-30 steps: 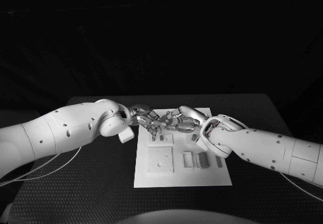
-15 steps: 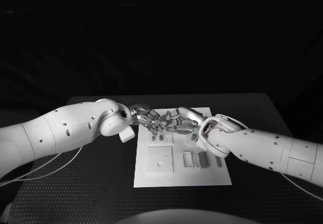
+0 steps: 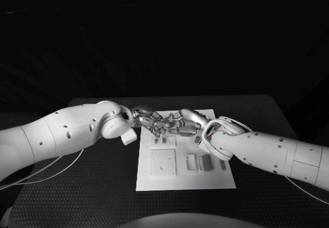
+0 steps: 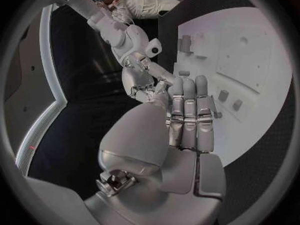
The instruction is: Assemble the parts on the task board
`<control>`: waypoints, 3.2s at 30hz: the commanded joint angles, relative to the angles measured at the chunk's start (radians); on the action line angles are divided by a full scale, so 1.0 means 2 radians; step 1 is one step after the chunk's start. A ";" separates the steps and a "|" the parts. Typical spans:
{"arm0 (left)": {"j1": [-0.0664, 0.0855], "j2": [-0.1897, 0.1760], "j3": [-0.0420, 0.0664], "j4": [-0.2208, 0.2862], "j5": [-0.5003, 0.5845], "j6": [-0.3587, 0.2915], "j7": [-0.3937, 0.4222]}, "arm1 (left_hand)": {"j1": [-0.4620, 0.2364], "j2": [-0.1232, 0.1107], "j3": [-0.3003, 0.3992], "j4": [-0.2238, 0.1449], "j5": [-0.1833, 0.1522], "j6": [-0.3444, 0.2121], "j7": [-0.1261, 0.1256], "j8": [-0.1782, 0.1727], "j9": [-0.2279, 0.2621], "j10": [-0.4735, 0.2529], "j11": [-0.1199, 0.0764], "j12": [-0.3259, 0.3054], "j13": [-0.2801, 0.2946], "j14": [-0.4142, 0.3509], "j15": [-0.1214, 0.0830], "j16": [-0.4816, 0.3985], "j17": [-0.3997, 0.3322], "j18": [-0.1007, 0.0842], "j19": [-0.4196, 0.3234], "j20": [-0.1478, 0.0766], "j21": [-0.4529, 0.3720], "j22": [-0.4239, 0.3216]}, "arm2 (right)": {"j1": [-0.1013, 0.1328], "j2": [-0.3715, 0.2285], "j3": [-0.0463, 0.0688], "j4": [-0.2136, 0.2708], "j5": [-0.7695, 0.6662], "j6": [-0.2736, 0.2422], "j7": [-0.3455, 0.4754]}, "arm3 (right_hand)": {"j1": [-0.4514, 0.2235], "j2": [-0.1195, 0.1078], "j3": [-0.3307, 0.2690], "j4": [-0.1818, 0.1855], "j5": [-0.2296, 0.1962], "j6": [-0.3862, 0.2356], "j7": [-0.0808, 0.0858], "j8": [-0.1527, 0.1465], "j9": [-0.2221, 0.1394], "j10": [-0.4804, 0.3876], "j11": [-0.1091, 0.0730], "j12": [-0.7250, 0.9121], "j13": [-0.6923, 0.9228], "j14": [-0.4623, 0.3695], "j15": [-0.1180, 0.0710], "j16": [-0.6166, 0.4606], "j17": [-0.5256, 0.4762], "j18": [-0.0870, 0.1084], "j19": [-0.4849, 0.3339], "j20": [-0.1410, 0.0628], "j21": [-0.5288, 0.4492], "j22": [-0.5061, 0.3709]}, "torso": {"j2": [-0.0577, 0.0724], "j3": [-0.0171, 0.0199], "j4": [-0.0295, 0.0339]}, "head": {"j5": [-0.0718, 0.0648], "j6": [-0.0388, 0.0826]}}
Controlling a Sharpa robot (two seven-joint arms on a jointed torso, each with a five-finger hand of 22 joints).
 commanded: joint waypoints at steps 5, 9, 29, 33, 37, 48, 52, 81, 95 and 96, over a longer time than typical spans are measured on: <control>0.000 -0.001 0.000 0.002 0.005 -0.001 0.005 | 0.003 0.000 -0.001 -0.002 0.000 0.004 0.000 0.001 0.000 0.003 0.001 0.002 0.001 0.002 -0.002 0.003 0.001 0.006 0.003 0.001 0.000 0.001 | 0.000 0.000 0.001 0.001 -0.015 -0.010 0.002 | 0.003 0.005 0.000 -0.002 0.003 0.040 -0.019 0.003 0.002 -0.082 -0.030 0.006 -0.002 -0.010 -0.019 0.005 0.002 0.002 0.007 -0.002 0.005 0.008 | 0.000 0.0003 -0.0003 | -0.001 -0.001; 0.000 -0.003 0.000 0.002 0.005 -0.001 0.006 | 0.003 0.000 -0.001 -0.002 0.000 0.003 0.000 0.001 0.000 0.003 0.001 0.002 0.001 0.001 -0.002 0.003 0.001 0.006 0.003 0.001 -0.001 0.001 | 0.000 -0.001 0.001 0.000 -0.019 -0.009 0.001 | 0.003 0.006 0.000 -0.002 0.003 0.041 -0.019 0.003 0.002 -0.082 -0.030 0.006 -0.002 -0.010 -0.020 0.006 0.002 0.002 0.008 -0.002 0.005 0.008 | 0.000 0.0003 -0.0002 | -0.001 -0.001; 0.000 -0.012 0.000 0.000 0.005 -0.003 0.009 | 0.000 -0.004 -0.003 0.000 0.000 0.001 0.001 -0.001 -0.001 0.002 0.002 -0.001 0.000 0.000 -0.001 0.002 0.000 0.005 0.002 0.001 -0.002 0.001 | 0.000 -0.002 0.001 -0.013 -0.061 0.005 -0.010 | 0.005 0.007 0.001 -0.003 0.003 0.043 -0.020 0.004 0.003 -0.080 -0.031 0.008 -0.003 -0.008 -0.021 0.007 0.003 0.002 0.010 -0.004 0.006 0.009 | 0.000 -0.0006 0.0004 | -0.003 -0.002; 0.000 -0.016 0.000 -0.003 0.005 -0.006 0.010 | -0.002 -0.006 -0.004 0.002 0.000 0.000 0.002 -0.002 -0.001 0.001 0.003 -0.002 0.000 -0.001 0.000 0.002 0.000 0.005 0.002 0.001 -0.002 0.001 | 0.000 -0.003 0.001 -0.014 -0.099 0.033 -0.018 | 0.004 0.006 0.001 -0.003 0.003 0.043 -0.020 0.004 0.003 -0.079 -0.031 0.008 -0.004 -0.007 -0.021 0.007 0.003 0.002 0.010 -0.004 0.006 0.009 | 0.000 -0.0005 0.0004 | -0.002 -0.002; 0.000 -0.021 0.001 -0.008 0.005 -0.010 0.013 | -0.002 -0.006 -0.004 0.003 0.000 0.000 0.002 -0.002 -0.001 0.001 0.003 -0.003 0.000 -0.001 0.000 0.001 0.000 0.005 0.002 0.001 -0.002 0.001 | 0.001 -0.005 0.001 -0.011 -0.142 0.057 -0.025 | 0.004 0.006 0.001 -0.003 0.003 0.043 -0.020 0.004 0.003 -0.079 -0.031 0.008 -0.004 -0.007 -0.021 0.007 0.003 0.002 0.010 -0.004 0.006 0.009 | 0.000 -0.0007 0.0010 | -0.001 -0.004; 0.001 -0.031 0.002 -0.029 0.020 -0.028 0.022 | -0.007 -0.010 -0.006 0.009 0.000 -0.002 0.003 -0.003 -0.002 0.001 0.004 -0.005 0.000 -0.002 0.000 0.001 -0.001 0.004 0.002 0.001 -0.002 0.001 | 0.005 0.004 0.000 0.008 -0.242 0.110 -0.056 | 0.005 0.004 0.002 -0.002 0.003 0.045 -0.021 0.004 0.003 -0.078 -0.032 0.009 -0.005 -0.006 -0.021 0.008 0.003 0.002 0.011 -0.005 0.006 0.009 | 0.000 -0.0005 0.0001 | 0.005 -0.009; 0.002 -0.031 0.002 -0.030 0.020 -0.025 0.021 | -0.007 -0.010 -0.007 0.010 0.000 -0.002 0.003 -0.003 -0.002 0.000 0.004 -0.005 0.000 -0.002 0.000 0.001 -0.001 0.004 0.002 0.001 -0.002 0.001 | 0.006 0.011 -0.005 0.017 -0.268 0.125 -0.073 | 0.005 0.003 0.002 -0.002 0.003 0.045 -0.021 0.004 0.003 -0.078 -0.032 0.009 -0.005 -0.006 -0.021 0.008 0.003 0.002 0.011 -0.005 0.007 0.009 | 0.000 -0.0008 0.0005 | 0.007 -0.012; 0.002 -0.030 0.002 -0.030 0.019 -0.023 0.020 | -0.007 -0.012 -0.007 0.012 0.000 -0.003 0.004 -0.004 -0.002 0.000 0.005 -0.006 0.000 -0.003 0.001 0.000 -0.001 0.005 0.001 0.001 -0.002 0.001 | 0.022 0.035 -0.058 0.043 -0.397 0.167 -0.131 | 0.005 -0.002 0.003 -0.002 0.003 0.050 -0.023 0.005 0.004 -0.071 -0.034 0.010 -0.009 0.000 -0.021 0.008 0.002 0.002 0.014 -0.007 0.007 0.009 | 0.000 0.0000 -0.0002 | 0.016 -0.025; 0.002 -0.030 0.002 -0.030 0.018 -0.019 0.020 | -0.006 -0.012 -0.006 0.013 0.000 -0.003 0.004 -0.004 -0.002 0.000 0.005 -0.007 0.000 -0.003 0.001 0.000 -0.001 0.005 0.001 0.001 -0.002 0.001 | 0.022 0.044 -0.064 0.039 -0.410 0.173 -0.136 | 0.005 -0.003 0.003 -0.002 0.003 0.051 -0.024 0.005 0.004 -0.070 -0.034 0.010 -0.010 0.002 -0.021 0.007 0.001 0.002 0.015 -0.007 0.008 0.009 | 0.000 -0.0001 0.0005 | 0.019 -0.028; 0.002 -0.030 0.002 -0.030 0.017 -0.019 0.020 | -0.006 -0.012 -0.006 0.013 0.000 -0.003 0.004 -0.004 -0.002 0.000 0.005 -0.007 0.000 -0.003 0.001 0.000 -0.001 0.005 0.001 0.001 -0.002 0.001 | 0.022 0.044 -0.064 0.039 -0.410 0.173 -0.137 | 0.005 -0.003 0.003 -0.002 0.003 0.051 -0.024 0.005 0.004 -0.070 -0.034 0.010 -0.010 0.002 -0.021 0.007 0.001 0.002 0.015 -0.007 0.008 0.009 | 0.000 -0.0003 0.0001 | 0.019 -0.028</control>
